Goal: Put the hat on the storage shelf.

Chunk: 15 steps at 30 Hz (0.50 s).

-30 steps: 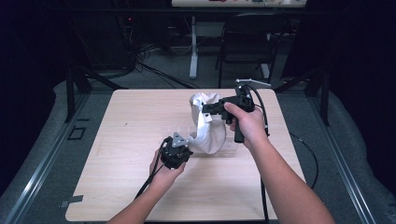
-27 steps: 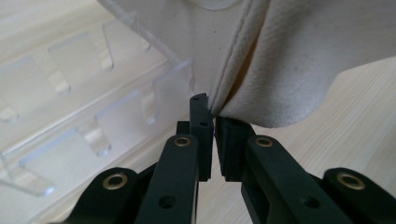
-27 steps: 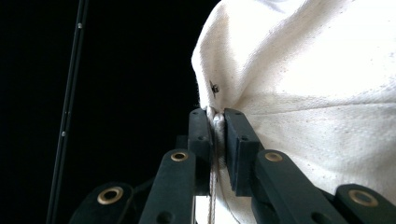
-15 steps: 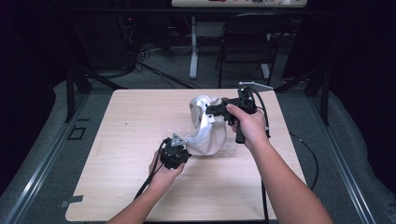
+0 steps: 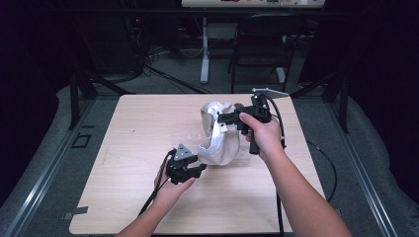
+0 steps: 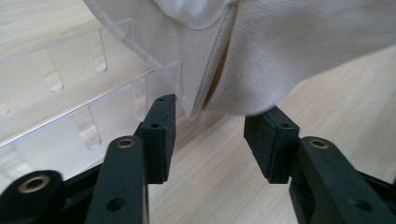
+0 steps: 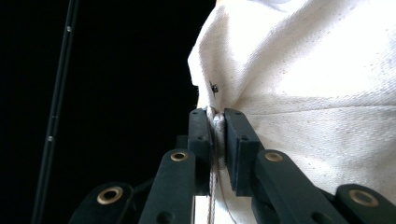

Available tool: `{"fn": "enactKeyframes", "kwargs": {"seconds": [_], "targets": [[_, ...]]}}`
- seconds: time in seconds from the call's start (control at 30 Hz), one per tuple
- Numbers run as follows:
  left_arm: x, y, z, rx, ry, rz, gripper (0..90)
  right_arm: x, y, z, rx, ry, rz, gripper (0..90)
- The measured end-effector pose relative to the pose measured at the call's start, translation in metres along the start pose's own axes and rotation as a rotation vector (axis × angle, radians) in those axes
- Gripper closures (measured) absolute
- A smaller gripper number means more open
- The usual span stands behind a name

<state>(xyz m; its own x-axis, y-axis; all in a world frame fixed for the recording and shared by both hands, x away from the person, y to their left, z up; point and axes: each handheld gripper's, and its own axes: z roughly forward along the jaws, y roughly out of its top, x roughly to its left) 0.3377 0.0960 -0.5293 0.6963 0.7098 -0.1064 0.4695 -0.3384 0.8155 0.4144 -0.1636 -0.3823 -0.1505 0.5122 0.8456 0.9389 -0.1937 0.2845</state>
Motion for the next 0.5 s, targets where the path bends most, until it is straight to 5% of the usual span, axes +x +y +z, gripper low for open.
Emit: {"fn": "enactKeyframes", "kwargs": {"seconds": [0.3,0.5], "targets": [[0.014,-0.023,-0.039,-0.028,0.0,-0.02,45.3,0.004,-0.006,-0.004,-0.03,-0.039,-0.077,80.3],[0.034,-0.038,-0.064,-0.048,0.041,-0.044,45.1,0.006,-0.009,-0.007,-0.062,-0.052,-0.129,68.1]]}}
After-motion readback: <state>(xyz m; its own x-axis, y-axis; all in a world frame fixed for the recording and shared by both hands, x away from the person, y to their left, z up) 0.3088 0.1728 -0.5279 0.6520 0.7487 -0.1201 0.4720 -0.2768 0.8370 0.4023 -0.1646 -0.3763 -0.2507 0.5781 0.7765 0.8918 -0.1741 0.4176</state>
